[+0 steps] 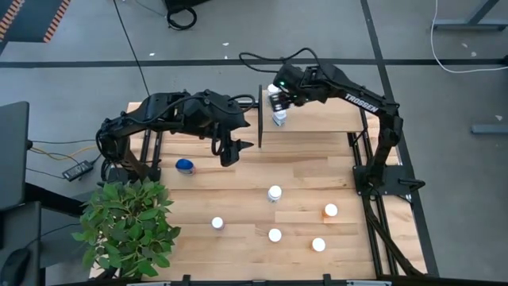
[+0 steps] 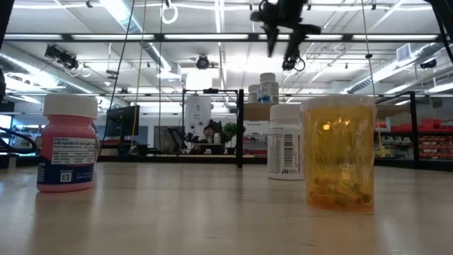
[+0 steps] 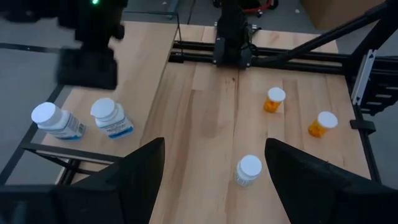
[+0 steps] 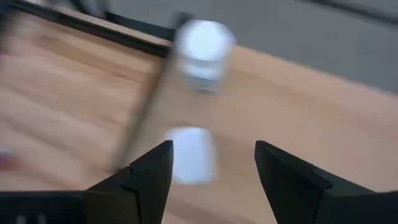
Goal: Pick and place medicine bottles onto shelf by color
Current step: Put the white blue medicine bottle on the shelf
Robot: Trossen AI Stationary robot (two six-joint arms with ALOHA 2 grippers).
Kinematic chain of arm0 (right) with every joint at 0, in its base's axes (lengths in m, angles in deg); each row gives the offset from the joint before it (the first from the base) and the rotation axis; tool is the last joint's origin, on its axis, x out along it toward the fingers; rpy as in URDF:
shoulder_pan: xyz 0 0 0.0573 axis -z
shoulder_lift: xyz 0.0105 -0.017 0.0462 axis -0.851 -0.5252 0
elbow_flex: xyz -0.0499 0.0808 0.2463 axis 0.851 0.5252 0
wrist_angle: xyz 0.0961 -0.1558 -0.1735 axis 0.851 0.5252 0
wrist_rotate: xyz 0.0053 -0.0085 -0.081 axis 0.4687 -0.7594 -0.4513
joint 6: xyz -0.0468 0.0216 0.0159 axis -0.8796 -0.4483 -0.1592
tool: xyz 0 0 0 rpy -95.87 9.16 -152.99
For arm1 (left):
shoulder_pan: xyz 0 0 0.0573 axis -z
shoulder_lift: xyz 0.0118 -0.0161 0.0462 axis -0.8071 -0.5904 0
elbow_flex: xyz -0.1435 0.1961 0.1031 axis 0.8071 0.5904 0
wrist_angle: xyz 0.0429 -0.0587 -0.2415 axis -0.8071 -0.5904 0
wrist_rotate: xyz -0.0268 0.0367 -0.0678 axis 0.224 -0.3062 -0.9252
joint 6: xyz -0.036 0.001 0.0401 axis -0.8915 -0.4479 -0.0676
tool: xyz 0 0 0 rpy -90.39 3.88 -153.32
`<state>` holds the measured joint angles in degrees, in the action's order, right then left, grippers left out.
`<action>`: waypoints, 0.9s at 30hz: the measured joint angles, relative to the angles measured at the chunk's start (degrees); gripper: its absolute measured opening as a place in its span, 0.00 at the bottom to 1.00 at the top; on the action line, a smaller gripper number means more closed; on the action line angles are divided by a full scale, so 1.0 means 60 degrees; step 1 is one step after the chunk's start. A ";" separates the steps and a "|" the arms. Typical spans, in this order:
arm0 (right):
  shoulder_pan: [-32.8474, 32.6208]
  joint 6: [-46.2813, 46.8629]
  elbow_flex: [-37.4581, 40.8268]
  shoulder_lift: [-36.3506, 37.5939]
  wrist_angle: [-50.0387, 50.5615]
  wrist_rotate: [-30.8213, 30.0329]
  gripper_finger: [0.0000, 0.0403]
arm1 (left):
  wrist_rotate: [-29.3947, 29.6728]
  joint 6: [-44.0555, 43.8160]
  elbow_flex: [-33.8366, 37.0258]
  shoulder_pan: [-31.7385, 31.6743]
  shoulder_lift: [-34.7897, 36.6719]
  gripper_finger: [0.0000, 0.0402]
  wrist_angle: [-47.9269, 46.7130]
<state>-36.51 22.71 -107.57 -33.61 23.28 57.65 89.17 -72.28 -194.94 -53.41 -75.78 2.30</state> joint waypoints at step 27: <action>0.0812 -0.0341 0.1629 -0.0007 -0.0227 0.1473 0.57 | 0.0000 -0.0400 0.0000 0.0018 -0.0011 0.70 0.0291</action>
<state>-31.64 20.67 -97.80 -33.66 21.92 66.49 89.17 -74.68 -194.94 -53.30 -75.85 4.04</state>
